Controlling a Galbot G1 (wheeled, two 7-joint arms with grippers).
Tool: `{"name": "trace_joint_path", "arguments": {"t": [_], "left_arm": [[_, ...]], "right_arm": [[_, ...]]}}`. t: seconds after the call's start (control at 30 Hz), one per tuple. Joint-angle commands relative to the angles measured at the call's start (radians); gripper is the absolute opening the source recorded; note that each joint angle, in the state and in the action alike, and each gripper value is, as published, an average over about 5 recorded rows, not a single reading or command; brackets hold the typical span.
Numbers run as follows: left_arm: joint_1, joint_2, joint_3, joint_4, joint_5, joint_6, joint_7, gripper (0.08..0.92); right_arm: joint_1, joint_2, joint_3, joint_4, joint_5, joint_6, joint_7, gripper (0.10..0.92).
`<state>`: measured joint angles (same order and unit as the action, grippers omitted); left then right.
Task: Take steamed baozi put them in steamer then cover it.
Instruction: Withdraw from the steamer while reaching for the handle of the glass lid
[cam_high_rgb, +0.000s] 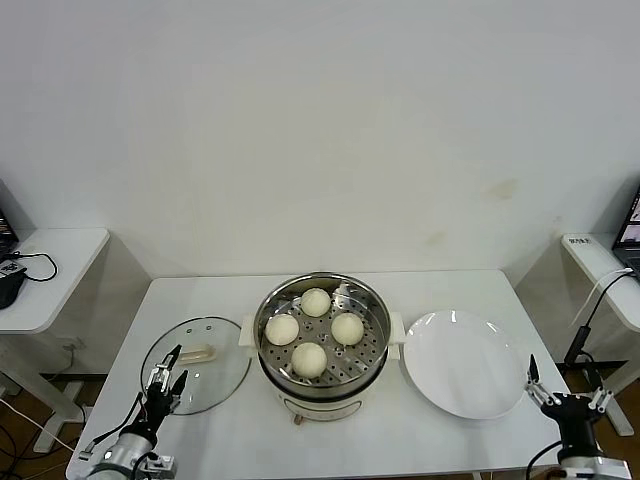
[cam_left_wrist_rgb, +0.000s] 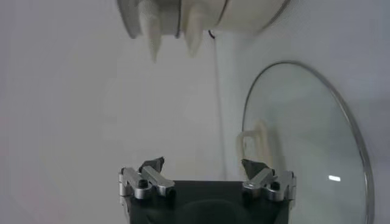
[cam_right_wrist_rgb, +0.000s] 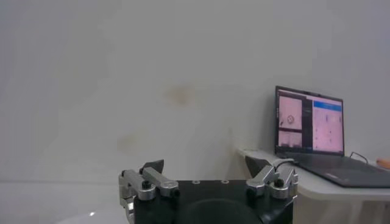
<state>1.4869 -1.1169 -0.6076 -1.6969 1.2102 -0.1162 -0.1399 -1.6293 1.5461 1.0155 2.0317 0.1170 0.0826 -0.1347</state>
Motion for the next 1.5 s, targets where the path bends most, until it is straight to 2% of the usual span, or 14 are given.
{"name": "trace_joint_path", "arguments": {"t": [0.03, 0.37, 1.5], "left_arm": [[-0.154, 0.007, 0.043, 0.133, 0.007, 0.0, 0.008, 0.823], [-0.237, 0.009, 0.067, 0.217, -0.021, -0.003, 0.01, 0.823], [-0.298, -0.005, 0.102, 0.282, -0.039, 0.003, 0.033, 0.823]], "right_arm": [[-0.018, 0.022, 0.006, 0.004, -0.023, 0.007, -0.002, 0.823], [-0.032, 0.03, 0.001, 0.01, -0.051, 0.011, -0.002, 0.823], [-0.05, 0.031, -0.017, 0.011, -0.066, 0.014, -0.015, 0.823]]}}
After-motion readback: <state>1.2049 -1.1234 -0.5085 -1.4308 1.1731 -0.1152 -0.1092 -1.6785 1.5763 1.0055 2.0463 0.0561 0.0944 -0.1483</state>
